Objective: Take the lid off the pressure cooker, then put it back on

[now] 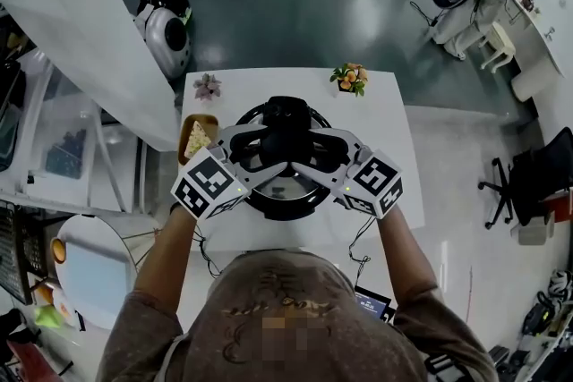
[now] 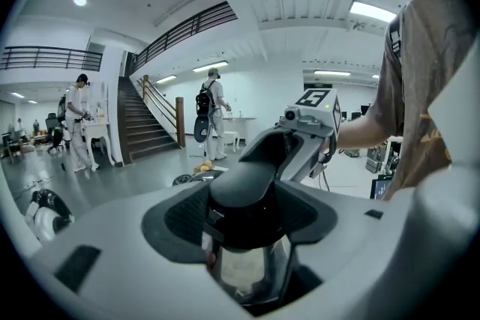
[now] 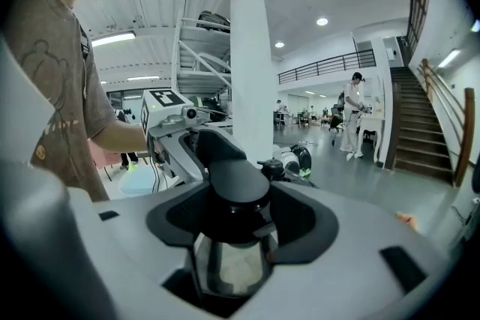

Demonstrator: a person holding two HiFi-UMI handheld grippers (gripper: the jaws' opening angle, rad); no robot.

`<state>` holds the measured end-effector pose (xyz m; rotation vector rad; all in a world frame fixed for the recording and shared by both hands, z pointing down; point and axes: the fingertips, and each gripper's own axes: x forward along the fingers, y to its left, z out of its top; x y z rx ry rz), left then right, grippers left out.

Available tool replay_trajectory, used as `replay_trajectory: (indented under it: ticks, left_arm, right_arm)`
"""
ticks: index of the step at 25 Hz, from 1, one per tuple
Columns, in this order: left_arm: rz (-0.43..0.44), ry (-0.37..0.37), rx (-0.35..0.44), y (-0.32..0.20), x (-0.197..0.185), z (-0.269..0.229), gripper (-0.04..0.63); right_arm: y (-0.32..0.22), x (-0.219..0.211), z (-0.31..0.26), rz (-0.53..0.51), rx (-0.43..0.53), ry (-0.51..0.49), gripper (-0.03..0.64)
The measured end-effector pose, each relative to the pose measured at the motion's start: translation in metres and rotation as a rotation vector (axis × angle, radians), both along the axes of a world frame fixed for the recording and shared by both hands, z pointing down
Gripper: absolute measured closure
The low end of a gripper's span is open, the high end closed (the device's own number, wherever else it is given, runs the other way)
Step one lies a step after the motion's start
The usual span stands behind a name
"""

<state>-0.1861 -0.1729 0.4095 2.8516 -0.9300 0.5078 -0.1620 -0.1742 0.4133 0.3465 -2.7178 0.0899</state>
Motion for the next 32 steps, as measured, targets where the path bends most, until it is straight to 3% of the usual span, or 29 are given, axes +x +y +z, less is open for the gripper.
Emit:
replay_trajectory:
  ticks: [8,13,21,32]
  left_arm:
    - [-0.149,0.001,-0.016,0.002,-0.001,0.001,0.321]
    - [-0.195,0.002,-0.020,0.002,-0.001,0.002,0.319]
    - [-0.261,0.000,-0.005,0.006,-0.003,0.002,0.318]
    - [-0.355,0.118,0.015,0.041,-0.013,-0.016,0.319]
  right_arm:
    - [-0.002,-0.001,0.001,-0.147,0.003,-0.003,0.365]
    - [-0.003,-0.001,0.001,-0.191,-0.008,-0.008,0.367]
    - [-0.001,0.000,0.000,-0.160,0.042,-0.026,0.360]
    - [0.010,0.022,-0.016,-0.030,0.069,-0.127,0.386]
